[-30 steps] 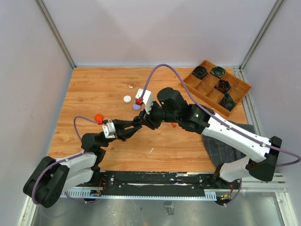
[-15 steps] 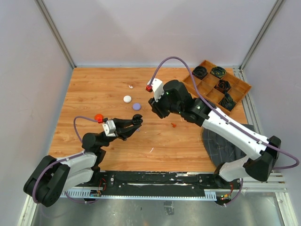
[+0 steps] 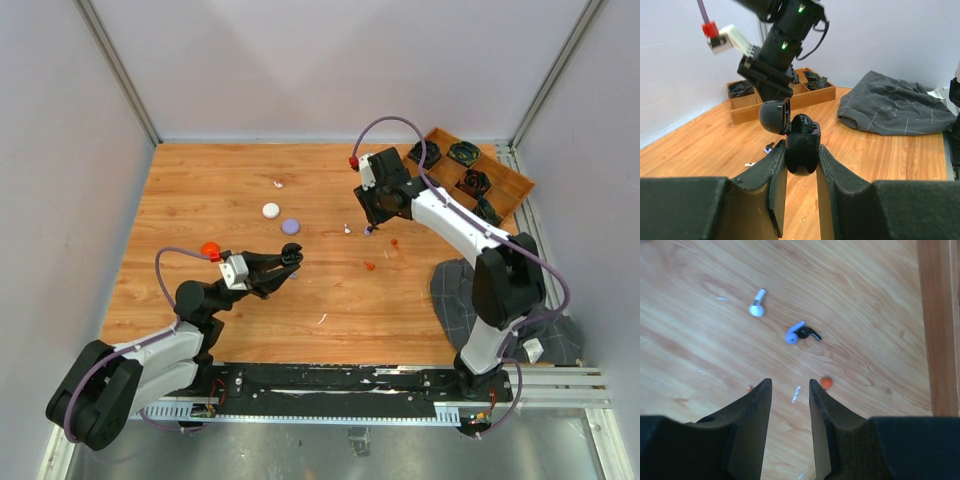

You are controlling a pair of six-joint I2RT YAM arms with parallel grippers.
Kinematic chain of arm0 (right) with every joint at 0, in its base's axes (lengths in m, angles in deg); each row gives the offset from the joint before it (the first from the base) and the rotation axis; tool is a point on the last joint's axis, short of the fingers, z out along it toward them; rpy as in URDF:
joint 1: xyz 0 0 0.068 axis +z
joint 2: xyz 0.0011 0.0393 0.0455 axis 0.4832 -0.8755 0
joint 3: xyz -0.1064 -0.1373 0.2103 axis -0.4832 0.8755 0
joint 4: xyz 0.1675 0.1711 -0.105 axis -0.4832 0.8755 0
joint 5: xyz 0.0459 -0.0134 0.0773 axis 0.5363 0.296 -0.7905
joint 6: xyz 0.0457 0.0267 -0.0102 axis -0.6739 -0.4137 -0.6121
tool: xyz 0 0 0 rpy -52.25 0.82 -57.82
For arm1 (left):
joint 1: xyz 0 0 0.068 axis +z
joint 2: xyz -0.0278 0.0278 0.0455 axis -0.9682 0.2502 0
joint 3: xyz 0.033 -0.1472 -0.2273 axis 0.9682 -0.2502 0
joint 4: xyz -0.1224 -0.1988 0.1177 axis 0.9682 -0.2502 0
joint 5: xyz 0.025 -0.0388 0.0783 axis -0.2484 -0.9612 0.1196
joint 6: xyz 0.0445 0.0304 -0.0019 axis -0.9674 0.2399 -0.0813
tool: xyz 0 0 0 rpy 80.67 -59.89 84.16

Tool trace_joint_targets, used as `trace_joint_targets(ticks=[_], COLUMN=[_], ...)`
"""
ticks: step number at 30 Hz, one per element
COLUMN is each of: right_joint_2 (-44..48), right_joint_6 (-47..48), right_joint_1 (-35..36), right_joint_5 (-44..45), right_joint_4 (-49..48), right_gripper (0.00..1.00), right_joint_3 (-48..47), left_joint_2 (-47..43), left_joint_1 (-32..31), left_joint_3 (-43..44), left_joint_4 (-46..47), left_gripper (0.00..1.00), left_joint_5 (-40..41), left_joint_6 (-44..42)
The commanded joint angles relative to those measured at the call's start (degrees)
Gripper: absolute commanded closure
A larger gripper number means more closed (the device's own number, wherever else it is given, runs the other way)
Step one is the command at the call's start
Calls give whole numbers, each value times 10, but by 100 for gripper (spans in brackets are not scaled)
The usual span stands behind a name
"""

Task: Insert the wireless bluetooth earbuds into the charging case
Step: Adjust the earbud at the center of the board.

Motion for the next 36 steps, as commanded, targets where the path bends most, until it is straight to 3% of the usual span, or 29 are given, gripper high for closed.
trace_joint_targets(ticks=[1,21,36], right_joint_2=[-54,-219,-273], right_joint_6=[11,77,79], right_joint_1=[-39,-84,-87], right_joint_5=[-4,-112,-99], right_joint_4=[12,33,75], right_gripper=[64,66,69], right_joint_3=[-30,-116,-133], left_joint_2=[-27,-28,-26], left_joint_1=[0,0,-1], left_joint_3=[1,8,10], left_joint_4=[-38,-70,-74], left_gripper=[100,100,100], left_joint_5=[7,10,10], left_joint_6=[-25,-29,-22])
